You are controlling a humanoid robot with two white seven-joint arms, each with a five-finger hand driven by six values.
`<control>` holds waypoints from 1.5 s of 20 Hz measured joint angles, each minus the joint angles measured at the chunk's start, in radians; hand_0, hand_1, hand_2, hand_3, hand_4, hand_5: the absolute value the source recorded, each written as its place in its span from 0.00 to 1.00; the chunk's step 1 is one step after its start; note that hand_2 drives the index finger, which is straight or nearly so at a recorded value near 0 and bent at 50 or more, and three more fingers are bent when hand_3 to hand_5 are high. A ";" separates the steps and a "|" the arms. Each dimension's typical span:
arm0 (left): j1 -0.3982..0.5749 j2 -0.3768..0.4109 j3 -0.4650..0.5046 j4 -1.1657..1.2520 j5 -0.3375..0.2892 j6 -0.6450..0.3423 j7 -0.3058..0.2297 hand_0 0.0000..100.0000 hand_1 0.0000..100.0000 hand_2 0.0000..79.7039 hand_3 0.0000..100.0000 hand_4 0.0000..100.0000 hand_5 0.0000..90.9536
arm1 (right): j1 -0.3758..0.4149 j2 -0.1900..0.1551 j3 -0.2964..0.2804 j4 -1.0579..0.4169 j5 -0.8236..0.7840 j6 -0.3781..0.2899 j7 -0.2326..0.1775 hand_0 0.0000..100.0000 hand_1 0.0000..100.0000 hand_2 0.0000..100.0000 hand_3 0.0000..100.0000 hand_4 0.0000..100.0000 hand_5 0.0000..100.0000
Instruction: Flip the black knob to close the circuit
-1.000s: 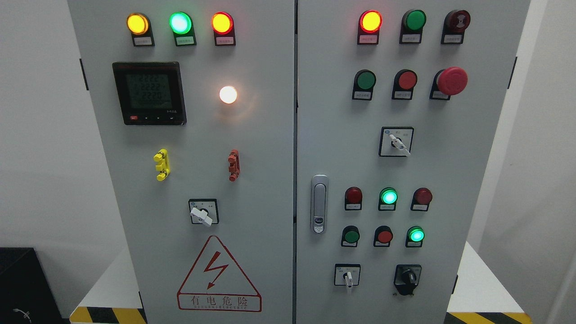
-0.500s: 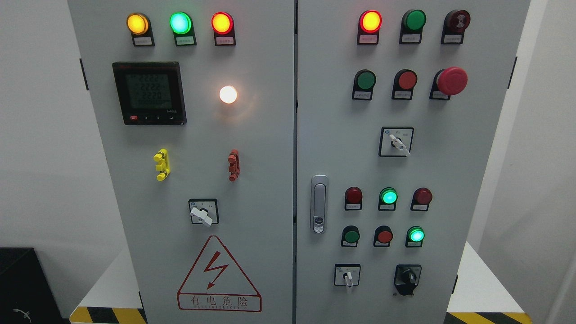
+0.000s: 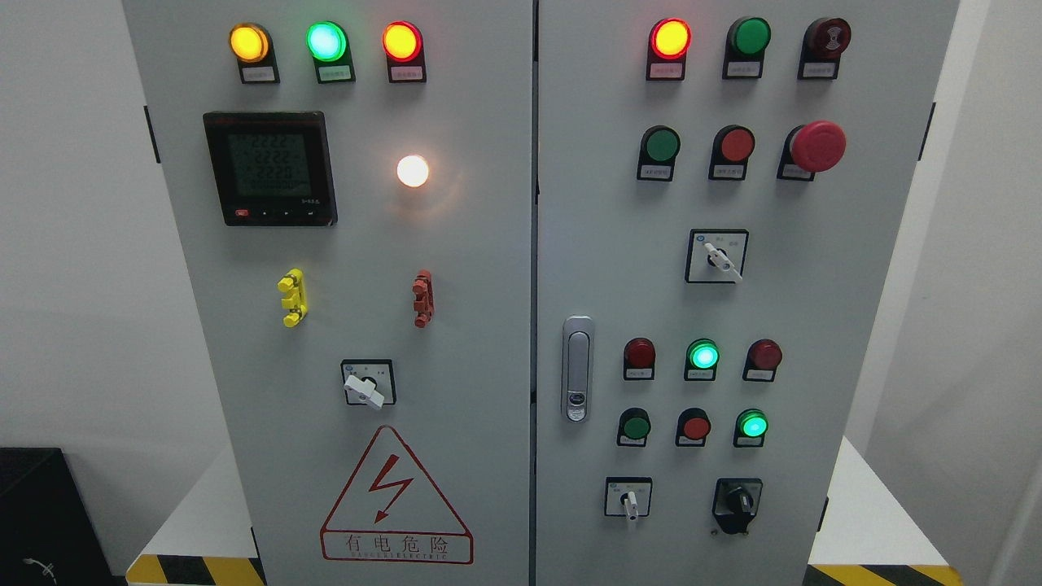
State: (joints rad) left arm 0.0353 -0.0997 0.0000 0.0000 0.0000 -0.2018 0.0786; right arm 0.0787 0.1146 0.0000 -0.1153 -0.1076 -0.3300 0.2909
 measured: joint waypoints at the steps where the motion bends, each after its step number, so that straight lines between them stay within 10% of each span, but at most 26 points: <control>1: 0.000 0.000 0.000 0.000 0.000 0.000 0.001 0.12 0.56 0.00 0.00 0.00 0.00 | -0.012 -0.001 0.000 0.008 0.004 -0.015 -0.005 0.00 0.17 0.00 0.00 0.00 0.00; 11: 0.000 0.000 0.000 0.000 0.000 0.000 0.004 0.12 0.56 0.00 0.00 0.00 0.00 | -0.039 -0.022 0.000 -0.110 0.082 -0.073 -0.066 0.00 0.18 0.05 0.09 0.00 0.00; 16: 0.000 0.000 0.000 0.000 0.000 0.000 0.004 0.12 0.56 0.00 0.00 0.00 0.00 | -0.015 -0.029 0.000 -0.234 0.155 -0.070 -0.115 0.00 0.19 0.21 0.35 0.26 0.04; 26: 0.000 0.000 0.000 0.000 0.000 0.000 0.005 0.12 0.56 0.00 0.00 0.00 0.00 | -0.001 -0.037 -0.010 -0.465 0.388 -0.069 -0.269 0.00 0.22 0.74 0.89 0.70 0.68; 30: 0.000 0.000 0.000 0.000 0.000 0.000 0.005 0.12 0.56 0.00 0.00 0.00 0.00 | 0.002 -0.039 -0.026 -0.554 0.500 -0.068 -0.324 0.00 0.22 0.79 0.94 0.75 0.75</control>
State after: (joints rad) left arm 0.0353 -0.0997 0.0000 0.0000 0.0000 -0.2018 0.0836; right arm 0.0807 0.0758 -0.0260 -0.6697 0.3921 -0.3977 -0.0335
